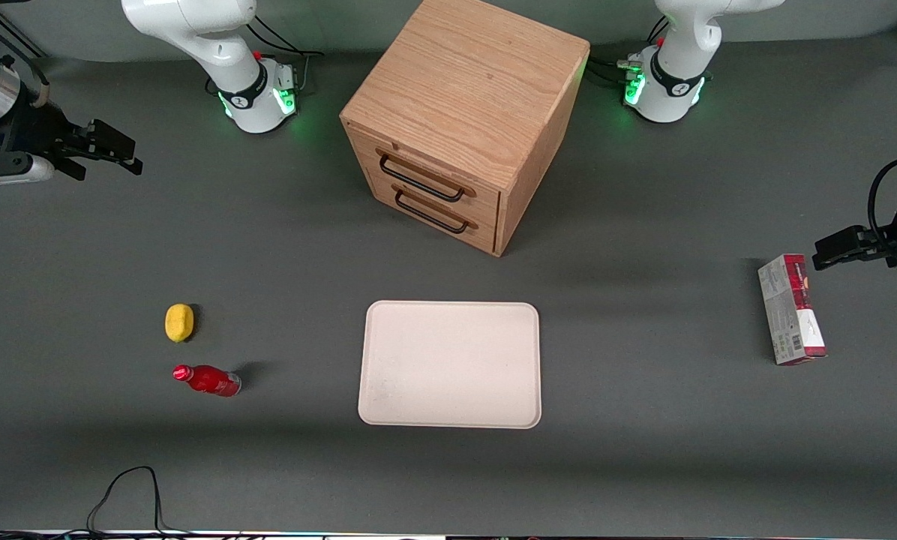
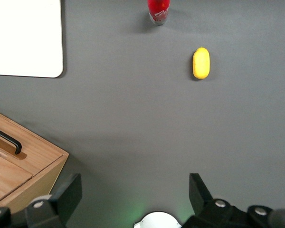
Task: Place coke bottle on tray
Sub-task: 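Move the right gripper down toward the red Coca-Cola bottle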
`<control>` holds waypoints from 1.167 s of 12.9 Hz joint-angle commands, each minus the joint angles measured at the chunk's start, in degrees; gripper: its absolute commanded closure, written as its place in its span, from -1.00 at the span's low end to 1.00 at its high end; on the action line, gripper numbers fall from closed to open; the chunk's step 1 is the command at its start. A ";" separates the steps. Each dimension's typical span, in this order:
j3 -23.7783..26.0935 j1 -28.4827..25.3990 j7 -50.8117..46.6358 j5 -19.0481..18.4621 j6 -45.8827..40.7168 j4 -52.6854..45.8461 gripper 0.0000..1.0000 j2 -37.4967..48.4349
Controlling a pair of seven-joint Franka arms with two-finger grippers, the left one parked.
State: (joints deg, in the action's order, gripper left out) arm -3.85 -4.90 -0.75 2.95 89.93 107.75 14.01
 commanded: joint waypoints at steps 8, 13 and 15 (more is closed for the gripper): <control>-0.19 0.85 0.40 -0.67 -7.49 -37.04 -1.00 -30.49; -0.28 1.64 4.26 -0.76 -5.66 -47.98 -1.00 -45.02; -0.11 1.56 4.27 -0.93 -0.14 -46.93 -1.00 -46.88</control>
State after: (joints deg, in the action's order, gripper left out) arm -3.99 -3.40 2.14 2.55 87.97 63.66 -30.39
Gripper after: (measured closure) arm 0.000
